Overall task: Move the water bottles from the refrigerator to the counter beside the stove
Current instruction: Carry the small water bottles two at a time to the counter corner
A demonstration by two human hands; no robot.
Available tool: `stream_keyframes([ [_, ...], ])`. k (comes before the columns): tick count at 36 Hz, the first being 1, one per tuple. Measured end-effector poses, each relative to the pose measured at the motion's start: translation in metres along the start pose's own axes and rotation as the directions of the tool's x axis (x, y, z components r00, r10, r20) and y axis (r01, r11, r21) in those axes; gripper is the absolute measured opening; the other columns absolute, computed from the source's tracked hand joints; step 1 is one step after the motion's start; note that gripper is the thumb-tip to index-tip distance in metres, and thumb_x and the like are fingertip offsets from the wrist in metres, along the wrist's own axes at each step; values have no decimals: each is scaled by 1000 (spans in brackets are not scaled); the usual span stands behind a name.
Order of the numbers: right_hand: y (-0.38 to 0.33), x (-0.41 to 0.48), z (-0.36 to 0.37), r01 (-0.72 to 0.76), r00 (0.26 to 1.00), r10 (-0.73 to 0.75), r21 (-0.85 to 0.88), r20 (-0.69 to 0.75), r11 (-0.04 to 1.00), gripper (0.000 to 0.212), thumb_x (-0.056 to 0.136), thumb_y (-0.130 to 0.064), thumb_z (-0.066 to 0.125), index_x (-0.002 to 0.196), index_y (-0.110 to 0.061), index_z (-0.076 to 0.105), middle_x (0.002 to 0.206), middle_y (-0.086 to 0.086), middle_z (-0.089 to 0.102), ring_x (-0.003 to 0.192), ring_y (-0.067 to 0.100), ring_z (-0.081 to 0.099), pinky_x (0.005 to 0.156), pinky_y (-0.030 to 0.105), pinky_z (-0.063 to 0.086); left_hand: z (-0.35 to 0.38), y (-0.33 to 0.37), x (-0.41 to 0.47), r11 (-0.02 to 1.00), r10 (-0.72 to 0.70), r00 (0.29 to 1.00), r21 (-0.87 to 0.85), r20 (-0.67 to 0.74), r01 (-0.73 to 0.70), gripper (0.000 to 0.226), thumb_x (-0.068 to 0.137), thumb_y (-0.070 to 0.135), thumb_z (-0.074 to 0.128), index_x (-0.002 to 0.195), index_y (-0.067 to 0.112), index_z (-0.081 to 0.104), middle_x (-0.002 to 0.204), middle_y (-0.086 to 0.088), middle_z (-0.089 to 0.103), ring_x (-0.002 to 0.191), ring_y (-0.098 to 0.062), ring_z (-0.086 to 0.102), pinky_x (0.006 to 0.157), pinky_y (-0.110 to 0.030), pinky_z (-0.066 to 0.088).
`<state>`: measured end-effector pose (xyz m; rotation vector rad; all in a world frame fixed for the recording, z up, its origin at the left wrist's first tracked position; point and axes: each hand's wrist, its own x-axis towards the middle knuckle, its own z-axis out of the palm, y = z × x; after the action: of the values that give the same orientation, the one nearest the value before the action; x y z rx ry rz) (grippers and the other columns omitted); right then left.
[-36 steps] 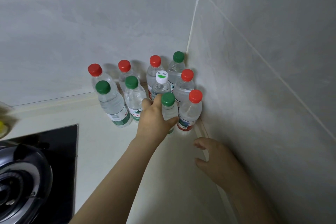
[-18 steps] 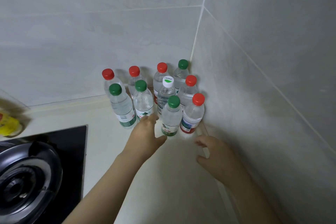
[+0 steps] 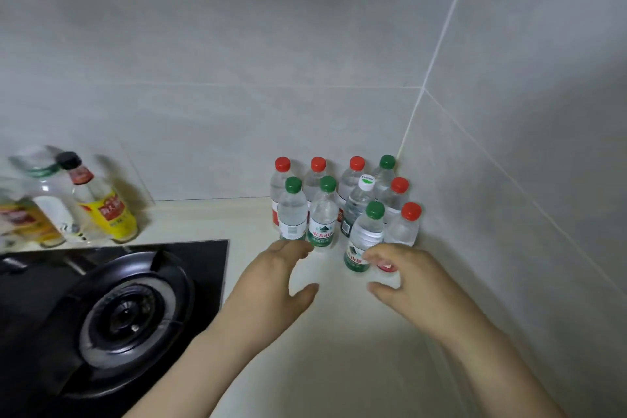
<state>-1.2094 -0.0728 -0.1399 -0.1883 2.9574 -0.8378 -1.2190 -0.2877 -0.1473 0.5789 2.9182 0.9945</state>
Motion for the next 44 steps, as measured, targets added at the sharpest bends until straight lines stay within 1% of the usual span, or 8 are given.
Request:
stream_keyframes([
  [9,-78,-17,-19,189,982,-188,55,-25,980,35,80,-22,71,111,-35,63,106,-27,62,105,-14,53,88,3,37,-67,-5,-62,999,39,982,23,-185,-35,47,82,33,66,127,28,53,115,17,55,106,-2,52,89,-10,35],
  [13,-112,-21,-24,280,960,-279,33,-36,959,32,81,-23,71,109,-36,64,105,-28,63,105,-10,54,90,7,39,-92,-12,-88,998,28,975,60,-221,-15,49,77,41,60,124,29,55,112,21,57,100,3,51,86,-4,35],
  [20,-155,-21,-26,401,916,-399,45,-37,915,31,81,-24,71,109,-36,64,105,-30,62,105,-11,54,91,9,40,-131,-12,-129,994,-26,948,94,-318,59,44,79,27,73,121,26,59,110,16,61,105,3,48,86,0,34],
  [25,-170,-13,-26,492,870,-493,52,16,869,28,82,-30,70,105,-44,61,108,-27,62,106,-7,55,92,16,44,-150,-5,-151,985,-101,913,92,-394,148,43,81,26,71,121,30,58,109,23,57,102,9,49,82,1,35],
  [30,-184,-6,-30,598,793,-609,155,30,786,33,83,-24,71,100,-49,58,106,-33,60,106,-19,47,84,-3,34,-157,5,-166,964,-167,837,92,-522,249,41,81,27,72,119,32,58,109,24,58,102,5,54,87,-10,43],
  [34,-194,3,-23,660,729,-682,207,54,722,32,81,-23,72,99,-47,60,104,-30,63,105,-11,54,91,6,41,-153,15,-182,937,-221,775,91,-593,337,41,80,29,71,118,34,57,108,24,58,102,7,55,87,-19,49],
  [39,-211,4,-10,725,626,-774,299,90,621,36,79,-22,73,93,-52,59,100,-34,63,103,-12,54,89,4,40,-144,32,-215,871,-338,671,51,-660,488,38,81,30,70,116,36,57,109,31,53,102,23,44,86,-5,41],
  [44,-240,-11,11,755,502,-852,405,151,516,32,80,-21,73,98,-45,63,104,-39,59,101,-17,54,85,-1,37,-134,46,-265,764,-446,550,19,-707,644,39,81,32,70,116,39,55,110,32,54,105,12,51,87,-7,44],
])
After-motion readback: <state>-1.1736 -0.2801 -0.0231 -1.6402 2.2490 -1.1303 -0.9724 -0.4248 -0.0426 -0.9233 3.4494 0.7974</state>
